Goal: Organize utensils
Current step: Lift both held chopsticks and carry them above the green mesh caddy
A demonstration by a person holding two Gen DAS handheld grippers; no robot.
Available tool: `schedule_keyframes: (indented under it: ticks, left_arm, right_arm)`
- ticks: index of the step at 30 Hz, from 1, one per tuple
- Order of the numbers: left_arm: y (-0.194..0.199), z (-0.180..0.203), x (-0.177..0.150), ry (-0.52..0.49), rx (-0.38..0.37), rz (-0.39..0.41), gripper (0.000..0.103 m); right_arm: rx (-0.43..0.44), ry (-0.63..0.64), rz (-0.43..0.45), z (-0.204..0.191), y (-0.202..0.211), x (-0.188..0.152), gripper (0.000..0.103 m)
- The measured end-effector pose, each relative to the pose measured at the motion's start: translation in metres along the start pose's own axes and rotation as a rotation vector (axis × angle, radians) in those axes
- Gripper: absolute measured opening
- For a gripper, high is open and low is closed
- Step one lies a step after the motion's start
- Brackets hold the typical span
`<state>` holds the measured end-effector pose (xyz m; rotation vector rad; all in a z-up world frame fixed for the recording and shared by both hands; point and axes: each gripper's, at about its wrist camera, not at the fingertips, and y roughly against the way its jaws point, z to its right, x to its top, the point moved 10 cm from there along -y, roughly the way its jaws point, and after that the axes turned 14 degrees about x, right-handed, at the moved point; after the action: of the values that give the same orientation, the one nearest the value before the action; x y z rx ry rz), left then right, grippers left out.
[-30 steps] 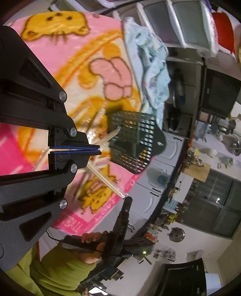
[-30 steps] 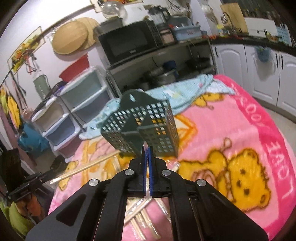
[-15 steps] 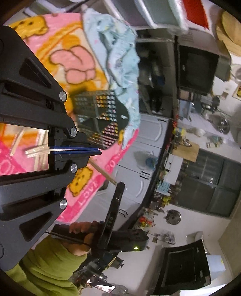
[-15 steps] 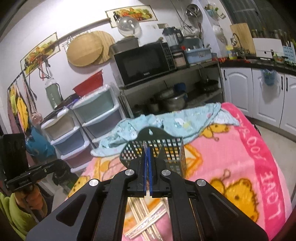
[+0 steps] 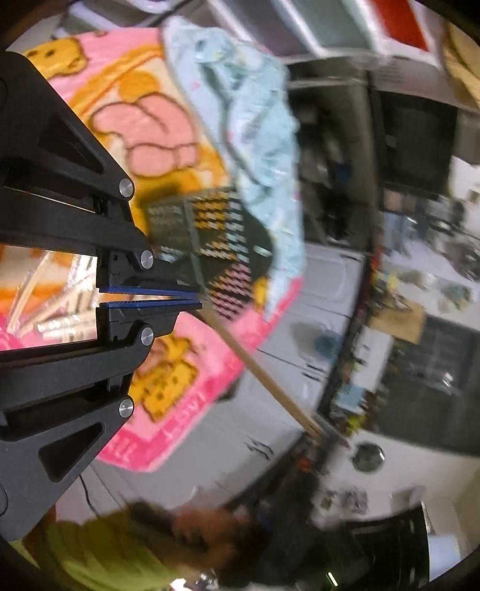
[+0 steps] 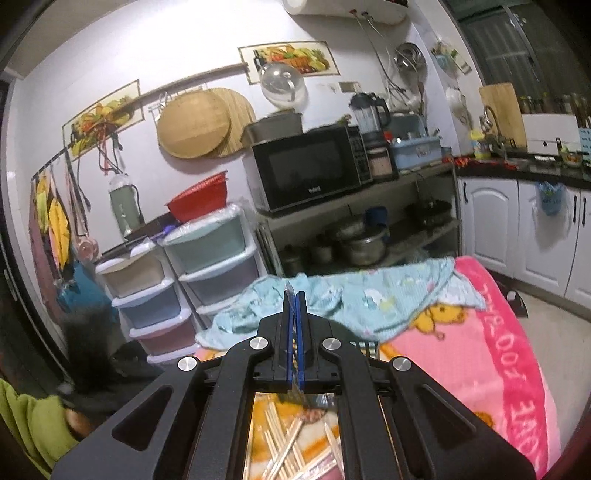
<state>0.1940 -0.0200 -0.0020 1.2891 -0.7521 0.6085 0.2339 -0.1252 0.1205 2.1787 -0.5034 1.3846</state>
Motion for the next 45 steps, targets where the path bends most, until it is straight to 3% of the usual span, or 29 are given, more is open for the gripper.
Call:
schedule_keyframes:
  ticks: [9, 17, 24, 25, 26, 29, 32, 36, 40, 43, 45]
  left_arm:
    - [-0.090, -0.009, -0.054, 0.022, 0.066, -0.248, 0.028]
    - [-0.131, -0.011, -0.080, 0.002, 0.137, -0.372, 0.041]
    - [-0.155, -0.017, -0.085, 0.001, 0.183, -0.421, 0.041]
    - [-0.158, -0.018, -0.087, -0.005, 0.190, -0.427, 0.034]
    - [-0.162, -0.018, -0.088, -0.011, 0.198, -0.437, 0.019]
    - [-0.167, -0.016, -0.090, -0.001, 0.190, -0.449, 0.005]
    - [-0.155, -0.015, -0.080, 0.018, 0.158, -0.425, 0.004]
    - [-0.118, -0.002, -0.046, 0.045, 0.055, -0.343, 0.003]
    - [-0.068, 0.003, 0.019, 0.090, -0.027, -0.181, 0.003]
    - [-0.040, -0.005, 0.070, 0.142, -0.036, -0.051, 0.003]
    - [-0.025, -0.011, 0.102, 0.151, 0.002, 0.053, 0.003]
  right_arm:
    - [0.025, 0.049, 0.031, -0.012, -0.008, 0.030, 0.002]
    - [0.034, 0.069, 0.037, -0.013, -0.017, 0.046, 0.002]
    - [0.045, 0.085, 0.018, -0.015, -0.031, 0.054, 0.002]
    - [0.044, 0.086, 0.020, -0.016, -0.032, 0.055, 0.002]
    - [0.046, 0.089, 0.023, -0.016, -0.033, 0.057, 0.002]
    - [0.045, 0.094, 0.032, -0.015, -0.033, 0.063, 0.002]
    - [0.036, 0.105, 0.037, -0.012, -0.033, 0.069, 0.001]
    - [0.028, 0.110, 0.033, -0.006, -0.036, 0.075, 0.002]
    - [0.016, 0.110, 0.027, 0.001, -0.038, 0.078, 0.002]
    - [0.007, 0.105, 0.029, 0.006, -0.038, 0.080, 0.002]
    - [0.002, 0.104, 0.029, 0.009, -0.038, 0.081, 0.002]
